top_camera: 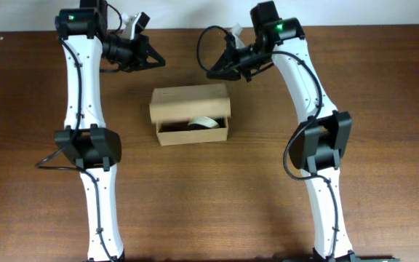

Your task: Pack container

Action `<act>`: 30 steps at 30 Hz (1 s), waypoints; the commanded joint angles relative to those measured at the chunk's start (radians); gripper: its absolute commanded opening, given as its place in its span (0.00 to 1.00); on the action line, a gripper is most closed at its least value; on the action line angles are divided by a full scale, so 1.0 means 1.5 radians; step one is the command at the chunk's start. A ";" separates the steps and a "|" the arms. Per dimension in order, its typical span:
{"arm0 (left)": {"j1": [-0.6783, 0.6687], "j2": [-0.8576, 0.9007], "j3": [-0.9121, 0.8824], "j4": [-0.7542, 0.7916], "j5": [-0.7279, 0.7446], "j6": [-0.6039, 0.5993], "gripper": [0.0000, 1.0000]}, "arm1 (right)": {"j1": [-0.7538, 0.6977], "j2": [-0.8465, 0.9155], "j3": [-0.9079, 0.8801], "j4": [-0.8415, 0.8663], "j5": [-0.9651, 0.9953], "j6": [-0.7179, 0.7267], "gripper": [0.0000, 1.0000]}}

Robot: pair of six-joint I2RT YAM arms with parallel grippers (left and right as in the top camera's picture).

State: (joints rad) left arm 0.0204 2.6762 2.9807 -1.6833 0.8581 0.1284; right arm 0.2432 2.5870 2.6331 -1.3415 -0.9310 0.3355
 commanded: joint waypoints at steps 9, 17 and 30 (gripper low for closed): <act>-0.063 -0.124 0.012 -0.003 -0.306 -0.006 0.02 | 0.026 -0.035 0.196 -0.238 0.293 -0.100 0.04; -0.075 -0.373 -0.049 -0.003 -0.461 -0.018 0.02 | 0.048 -0.138 0.206 -0.238 0.408 -0.116 0.04; -0.087 -0.559 -0.520 0.094 -0.540 -0.032 0.08 | 0.075 -0.194 0.024 -0.238 0.492 -0.091 0.04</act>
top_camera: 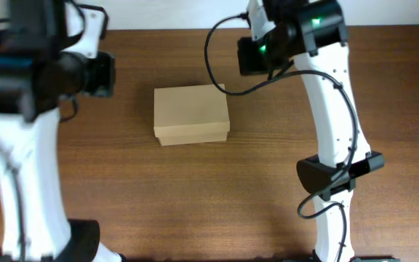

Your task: Pack container

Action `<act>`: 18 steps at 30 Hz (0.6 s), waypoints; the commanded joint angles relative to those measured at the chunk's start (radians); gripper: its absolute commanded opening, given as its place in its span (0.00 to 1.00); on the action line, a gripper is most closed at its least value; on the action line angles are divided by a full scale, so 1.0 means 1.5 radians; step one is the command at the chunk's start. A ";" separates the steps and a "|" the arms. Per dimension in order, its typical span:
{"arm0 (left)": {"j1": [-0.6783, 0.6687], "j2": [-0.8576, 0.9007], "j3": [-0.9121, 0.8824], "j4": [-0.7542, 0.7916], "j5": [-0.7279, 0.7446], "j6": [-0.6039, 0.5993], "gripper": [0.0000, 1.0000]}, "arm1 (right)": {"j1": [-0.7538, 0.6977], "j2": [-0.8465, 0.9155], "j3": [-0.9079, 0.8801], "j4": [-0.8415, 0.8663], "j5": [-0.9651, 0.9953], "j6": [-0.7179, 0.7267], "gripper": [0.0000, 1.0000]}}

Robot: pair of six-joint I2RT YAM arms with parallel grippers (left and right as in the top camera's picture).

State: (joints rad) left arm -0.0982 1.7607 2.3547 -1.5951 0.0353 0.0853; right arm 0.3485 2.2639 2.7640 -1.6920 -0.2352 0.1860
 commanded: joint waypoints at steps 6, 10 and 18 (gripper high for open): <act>-0.016 0.052 -0.332 0.224 0.098 -0.001 0.08 | 0.006 0.021 -0.186 0.012 0.018 0.011 0.04; -0.022 0.052 -0.421 0.307 0.115 -0.001 0.08 | 0.017 0.022 -0.231 0.033 0.002 0.011 0.04; -0.033 0.052 -0.491 0.348 0.157 -0.004 0.08 | 0.053 0.022 -0.237 0.038 0.000 0.003 0.04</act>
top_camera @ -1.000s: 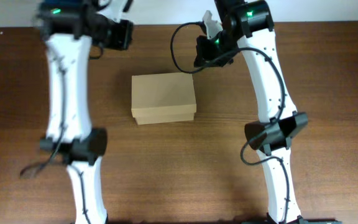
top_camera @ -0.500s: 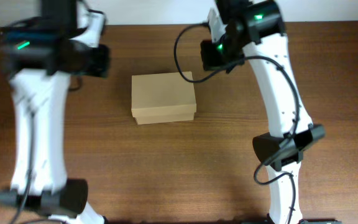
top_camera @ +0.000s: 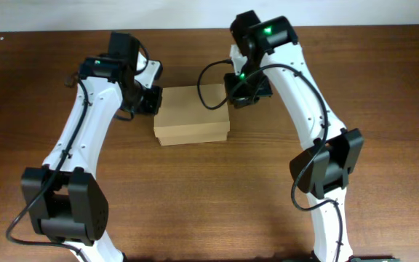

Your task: Pack container

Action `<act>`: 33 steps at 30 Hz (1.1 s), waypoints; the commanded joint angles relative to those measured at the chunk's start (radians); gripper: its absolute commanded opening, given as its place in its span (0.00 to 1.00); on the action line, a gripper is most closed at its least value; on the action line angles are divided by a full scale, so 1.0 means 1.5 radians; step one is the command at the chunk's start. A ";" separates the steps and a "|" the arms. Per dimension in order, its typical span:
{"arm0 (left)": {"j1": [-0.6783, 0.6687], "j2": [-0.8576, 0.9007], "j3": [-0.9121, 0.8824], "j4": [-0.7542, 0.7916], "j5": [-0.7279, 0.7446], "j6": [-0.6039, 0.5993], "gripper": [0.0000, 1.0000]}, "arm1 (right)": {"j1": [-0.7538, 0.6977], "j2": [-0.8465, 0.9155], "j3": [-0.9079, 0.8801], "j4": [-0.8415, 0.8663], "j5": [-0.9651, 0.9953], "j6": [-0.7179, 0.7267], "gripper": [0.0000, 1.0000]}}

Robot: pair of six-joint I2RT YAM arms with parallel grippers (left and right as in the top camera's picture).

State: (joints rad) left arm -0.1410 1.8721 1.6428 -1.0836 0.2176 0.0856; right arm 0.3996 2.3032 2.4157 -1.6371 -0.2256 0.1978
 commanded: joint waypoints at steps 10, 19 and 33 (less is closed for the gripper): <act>-0.012 -0.023 -0.050 0.010 0.035 -0.004 0.08 | 0.057 -0.004 -0.072 0.027 -0.004 -0.005 0.04; -0.012 -0.022 -0.109 0.040 0.033 -0.004 0.09 | 0.057 -0.004 -0.192 0.091 -0.004 -0.005 0.04; 0.020 -0.035 0.006 0.026 0.026 -0.012 0.19 | -0.002 -0.014 -0.007 0.069 0.027 -0.027 0.04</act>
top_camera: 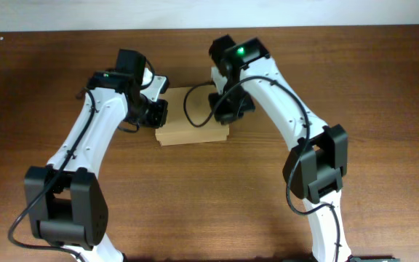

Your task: Pack container

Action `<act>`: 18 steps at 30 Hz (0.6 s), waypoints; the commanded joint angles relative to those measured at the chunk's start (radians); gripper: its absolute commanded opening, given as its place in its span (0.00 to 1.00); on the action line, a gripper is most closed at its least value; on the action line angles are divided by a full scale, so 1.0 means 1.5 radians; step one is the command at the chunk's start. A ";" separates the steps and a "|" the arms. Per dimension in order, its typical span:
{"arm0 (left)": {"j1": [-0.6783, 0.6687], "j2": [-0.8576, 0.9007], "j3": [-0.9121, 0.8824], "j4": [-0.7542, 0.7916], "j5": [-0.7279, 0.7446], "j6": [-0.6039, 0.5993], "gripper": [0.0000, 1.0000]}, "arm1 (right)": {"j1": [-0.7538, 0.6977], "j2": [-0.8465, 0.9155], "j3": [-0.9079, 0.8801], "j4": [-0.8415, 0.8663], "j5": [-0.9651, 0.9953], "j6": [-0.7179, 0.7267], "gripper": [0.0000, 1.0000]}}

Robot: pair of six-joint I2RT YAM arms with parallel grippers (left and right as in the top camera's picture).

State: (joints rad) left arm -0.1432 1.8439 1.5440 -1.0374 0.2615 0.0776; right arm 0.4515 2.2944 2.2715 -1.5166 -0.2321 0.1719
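A tan cardboard box lies closed on the wooden table, its lid flat. My left gripper sits low at the box's left edge, over the lid's left end. Over the right end of the lid is my right gripper, just inside the right edge. Both sets of fingers are hidden under the wrists, so whether they are open or shut does not show. The inside of the box is hidden by the lid.
Both arms reach in from the front, the left arm's base at front left and the right arm's elbow at right. A pale wall strip runs along the table's far edge.
Both grippers have come closer in and lower onto the box: the left from the back left corner to the left edge, the right further over the lid's right end. The box stays closed.
First the box stood open at the front with a white roll inside, both grippers behind it near the far edge. Then the lid was down and the arms were raised high. Later the grippers flanked the box's back corners, and now they sit on its two ends.
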 commanded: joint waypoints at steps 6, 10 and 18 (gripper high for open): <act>0.081 -0.017 0.210 -0.016 -0.130 -0.006 0.32 | -0.135 -0.008 0.244 -0.066 0.097 0.012 0.04; 0.148 -0.017 0.255 0.014 -0.167 -0.001 0.34 | -0.227 -0.008 0.270 -0.074 0.106 0.024 0.04; 0.254 -0.018 0.259 0.026 -0.167 -0.001 0.35 | -0.358 -0.014 0.291 -0.086 0.102 0.029 0.04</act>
State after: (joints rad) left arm 0.2119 1.8416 1.9163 -0.9943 0.0284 0.0673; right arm -0.0589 2.2936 2.6633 -1.6299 -0.0902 0.2073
